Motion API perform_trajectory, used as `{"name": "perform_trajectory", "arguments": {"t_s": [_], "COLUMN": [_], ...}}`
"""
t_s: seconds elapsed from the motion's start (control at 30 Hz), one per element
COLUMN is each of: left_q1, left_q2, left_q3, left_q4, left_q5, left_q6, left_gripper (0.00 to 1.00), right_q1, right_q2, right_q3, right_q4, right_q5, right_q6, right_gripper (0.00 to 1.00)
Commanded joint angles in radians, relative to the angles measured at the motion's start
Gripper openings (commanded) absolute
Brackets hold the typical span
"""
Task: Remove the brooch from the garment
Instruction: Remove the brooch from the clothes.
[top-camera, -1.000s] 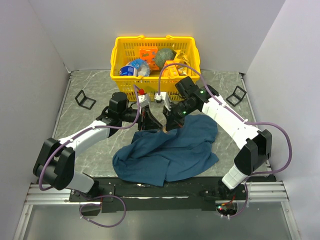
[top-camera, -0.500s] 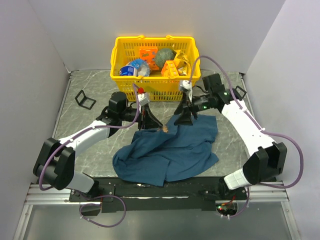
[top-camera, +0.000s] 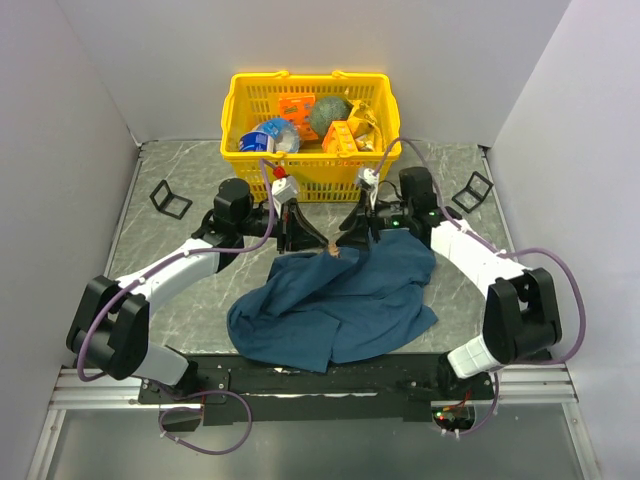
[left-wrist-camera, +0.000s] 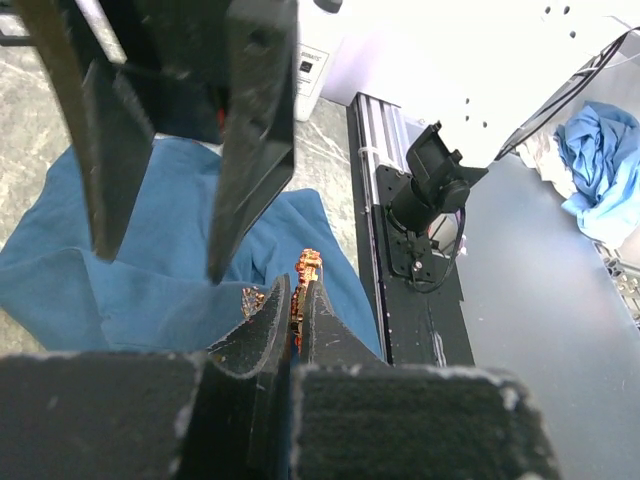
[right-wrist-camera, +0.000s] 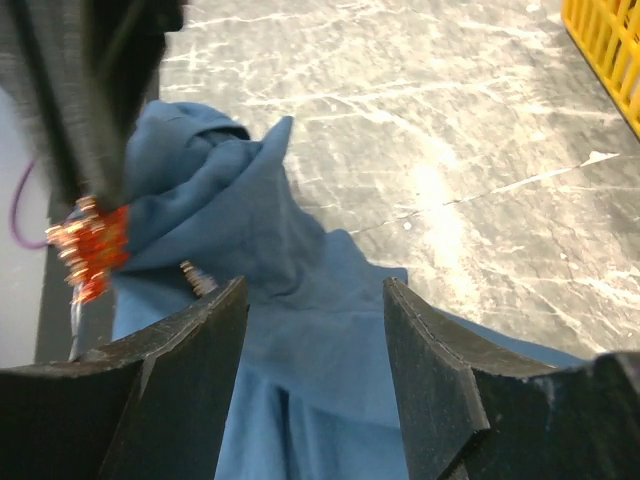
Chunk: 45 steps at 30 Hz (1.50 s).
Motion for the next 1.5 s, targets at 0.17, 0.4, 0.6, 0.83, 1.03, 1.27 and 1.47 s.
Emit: {"name": "perform_trajectory", "arguments": {"t_s": [0.17, 0.4, 0.6, 0.83, 1.03, 1.27, 1.47], "left_q1": [-0.003, -0.003, -0.003, -0.003, -0.002, 0.003, 0.003], "left_q2": [-0.009, 0.006, 0.012, 0.007, -0.002, -0.008, -0.011], "left_q3": [0.045, 0.061, 0.066, 0.042, 0.048, 0.049, 0.051], "left_q4": [0.049, 0.04, 0.029, 0.051, 0.04, 0.045, 0.052], "left_q5": [-0.029, -0.097, -0.15, -0.153, -0.144, -0.129, -0.117], "left_q6": [0.002, 0.012, 0.015, 0.001, 0.007, 0.004, -0.007], "left_gripper": [0.01, 0.01, 0.01, 0.01, 0.01, 0.01, 0.01], "right_q1": [0.07, 0.11, 0.118, 0.117, 0.1, 0.002, -0.022], "right_q2": [0.005, -0.085, -0.15, -0.167, -0.139, -0.208, -0.177], "right_q3": [-0.007, -0.071, -0.125, -0.146, -0.114, -0.096, -0.084], "right_q4": [-0.015, -0.051, -0.005, 0.133, 0.059, 0.022, 0.069], "right_q5": [-0.058, -0.176, -0.189, -0.12, -0.155, -0.21, -0.068], "right_q6": [-0.02, -0.067, -0.047, 0.053, -0.013, -0.031, 0.008], "right_gripper": [0.56, 0.56, 0.57, 0.58, 0.55, 0.56, 0.56]}}
